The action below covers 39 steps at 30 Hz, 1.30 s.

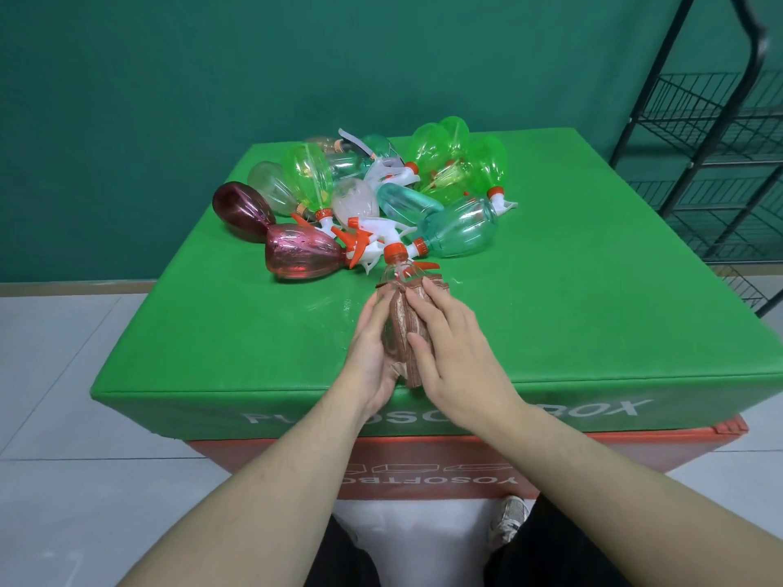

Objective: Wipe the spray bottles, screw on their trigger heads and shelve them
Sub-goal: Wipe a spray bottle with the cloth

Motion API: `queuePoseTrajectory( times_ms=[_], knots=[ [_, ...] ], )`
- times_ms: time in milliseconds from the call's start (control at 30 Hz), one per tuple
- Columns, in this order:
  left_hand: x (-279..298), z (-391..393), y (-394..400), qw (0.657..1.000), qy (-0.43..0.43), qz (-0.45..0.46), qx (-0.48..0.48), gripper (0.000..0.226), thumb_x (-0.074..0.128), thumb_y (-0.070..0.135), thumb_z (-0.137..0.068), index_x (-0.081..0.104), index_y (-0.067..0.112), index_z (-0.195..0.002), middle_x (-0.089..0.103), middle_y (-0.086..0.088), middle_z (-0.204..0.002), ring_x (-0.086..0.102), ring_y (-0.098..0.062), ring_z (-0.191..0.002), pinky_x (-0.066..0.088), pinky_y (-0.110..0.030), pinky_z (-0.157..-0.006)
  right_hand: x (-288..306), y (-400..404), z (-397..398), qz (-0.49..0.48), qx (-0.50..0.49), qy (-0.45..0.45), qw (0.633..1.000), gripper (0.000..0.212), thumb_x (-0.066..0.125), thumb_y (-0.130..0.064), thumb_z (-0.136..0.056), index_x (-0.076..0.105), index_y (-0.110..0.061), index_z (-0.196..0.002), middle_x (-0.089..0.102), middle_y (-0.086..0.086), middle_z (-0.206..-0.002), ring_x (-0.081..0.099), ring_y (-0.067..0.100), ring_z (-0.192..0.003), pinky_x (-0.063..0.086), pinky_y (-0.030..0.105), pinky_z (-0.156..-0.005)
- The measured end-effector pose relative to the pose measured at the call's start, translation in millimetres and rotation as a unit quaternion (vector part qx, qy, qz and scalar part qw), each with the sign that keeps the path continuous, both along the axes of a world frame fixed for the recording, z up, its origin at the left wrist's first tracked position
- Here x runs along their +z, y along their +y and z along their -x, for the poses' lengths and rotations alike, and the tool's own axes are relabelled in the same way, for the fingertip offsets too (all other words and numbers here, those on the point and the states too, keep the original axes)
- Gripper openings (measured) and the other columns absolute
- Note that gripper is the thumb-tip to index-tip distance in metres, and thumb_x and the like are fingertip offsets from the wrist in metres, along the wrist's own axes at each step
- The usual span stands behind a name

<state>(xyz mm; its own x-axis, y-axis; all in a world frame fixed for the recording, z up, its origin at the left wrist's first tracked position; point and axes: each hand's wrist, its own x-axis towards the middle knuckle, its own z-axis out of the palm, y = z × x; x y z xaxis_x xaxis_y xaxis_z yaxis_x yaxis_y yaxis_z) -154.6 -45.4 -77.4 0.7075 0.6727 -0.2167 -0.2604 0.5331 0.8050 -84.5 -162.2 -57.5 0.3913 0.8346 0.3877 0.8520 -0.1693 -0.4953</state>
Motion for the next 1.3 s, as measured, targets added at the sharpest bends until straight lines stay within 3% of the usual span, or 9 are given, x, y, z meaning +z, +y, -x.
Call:
queuePoseTrajectory(
  times_ms=[100, 233, 333, 500, 667, 800, 1033, 1200, 1300],
  knots=[
    [-4, -1, 2, 0.999, 0.006, -0.003, -0.032, 0.079, 0.076, 0.051, -0.084, 0.052, 0.015, -0.149, 0.061, -0.014, -0.144, 0.058, -0.029, -0.133, 0.05, -0.045, -0.11, 11, 10, -3, -0.007, -0.009, -0.004, 1.0, 0.055, 0.031, -0.033, -0.103, 0.039, -0.013, -0.153, 0.034, 0.007, -0.16, 0.031, 0.025, -0.146, 0.025, 0.041, -0.123],
    [3, 1, -3, 0.999, 0.02, -0.002, -0.031, 0.066, 0.063, 0.045, -0.088, 0.055, 0.018, -0.147, 0.073, -0.005, -0.123, 0.073, -0.015, -0.102, 0.063, -0.038, -0.077, 23, 32, -8, 0.006, -0.016, -0.019, 1.0, 0.057, 0.026, -0.032, -0.101, 0.042, -0.009, -0.151, 0.037, 0.008, -0.158, 0.032, 0.025, -0.145, 0.021, 0.036, -0.124],
    [2, 2, -2, 0.999, 0.025, -0.005, -0.029, 0.052, 0.049, 0.042, -0.099, 0.056, 0.017, -0.145, 0.076, -0.004, -0.115, 0.074, -0.015, -0.096, 0.06, -0.045, -0.082, 25, 45, -9, 0.015, -0.001, -0.031, 0.999, 0.058, 0.025, -0.03, -0.101, 0.043, -0.006, -0.151, 0.038, 0.009, -0.159, 0.033, 0.025, -0.145, 0.021, 0.036, -0.124],
    [4, 3, -3, 0.999, 0.022, -0.018, -0.046, 0.076, 0.058, 0.053, -0.08, 0.053, 0.02, -0.148, 0.071, -0.012, -0.127, 0.074, -0.018, -0.095, 0.063, -0.041, -0.071, 31, 54, -18, 0.027, -0.007, 0.051, 0.998, 0.051, 0.031, -0.024, -0.108, 0.031, -0.012, -0.158, 0.027, 0.004, -0.165, 0.024, 0.02, -0.15, 0.013, 0.027, -0.122],
    [1, 2, -3, 0.998, 0.029, -0.027, -0.045, 0.058, 0.05, 0.044, -0.097, 0.049, 0.02, -0.15, 0.073, -0.011, -0.121, 0.076, -0.019, -0.09, 0.062, -0.04, -0.067, 34, 59, -22, 0.024, -0.039, 0.131, 0.99, 0.052, 0.031, -0.028, -0.108, 0.028, -0.019, -0.159, 0.013, 0.0, -0.168, 0.02, 0.022, -0.151, 0.015, 0.034, -0.124],
    [2, 0, -6, 0.998, 0.035, -0.044, -0.033, 0.064, 0.057, 0.054, -0.093, 0.049, 0.028, -0.151, 0.07, -0.008, -0.133, 0.074, -0.02, -0.106, 0.061, -0.041, -0.074, 24, 49, -18, 0.026, -0.02, 0.063, 0.997, 0.052, 0.028, -0.029, -0.107, 0.034, -0.015, -0.157, 0.025, 0.001, -0.165, 0.028, 0.022, -0.148, 0.019, 0.033, -0.123],
    [0, -3, -10, 0.995, 0.061, -0.074, 0.01, 0.038, 0.043, 0.037, -0.109, 0.053, 0.028, -0.144, 0.072, 0.001, -0.129, 0.069, -0.018, -0.118, 0.058, -0.036, -0.086, 17, 24, -5, -0.044, 0.002, -0.048, 0.998, 0.051, 0.03, -0.023, -0.103, 0.048, -0.002, -0.146, 0.045, 0.014, -0.153, 0.031, 0.019, -0.141, 0.017, 0.026, -0.121],
    [1, -5, -7, 0.995, 0.083, -0.033, 0.034, 0.081, 0.061, 0.066, -0.079, 0.055, 0.018, -0.144, 0.069, -0.011, -0.133, 0.067, -0.026, -0.123, 0.054, -0.041, -0.103, 2, 8, 3, -0.086, 0.027, -0.119, 0.989, 0.047, 0.039, -0.017, -0.1, 0.051, 0.002, -0.142, 0.049, 0.019, -0.148, 0.022, 0.017, -0.144, 0.023, 0.043, -0.119],
    [1, -5, -5, 0.995, 0.077, -0.019, 0.06, 0.051, 0.062, 0.053, -0.095, 0.055, 0.022, -0.134, 0.075, -0.011, -0.118, 0.073, -0.025, -0.104, 0.059, -0.04, -0.093, -2, 2, 7, -0.095, 0.028, -0.129, 0.987, 0.046, 0.042, -0.017, -0.1, 0.051, 0.002, -0.141, 0.049, 0.021, -0.147, 0.024, 0.021, -0.143, 0.024, 0.044, -0.118]
  ],
)
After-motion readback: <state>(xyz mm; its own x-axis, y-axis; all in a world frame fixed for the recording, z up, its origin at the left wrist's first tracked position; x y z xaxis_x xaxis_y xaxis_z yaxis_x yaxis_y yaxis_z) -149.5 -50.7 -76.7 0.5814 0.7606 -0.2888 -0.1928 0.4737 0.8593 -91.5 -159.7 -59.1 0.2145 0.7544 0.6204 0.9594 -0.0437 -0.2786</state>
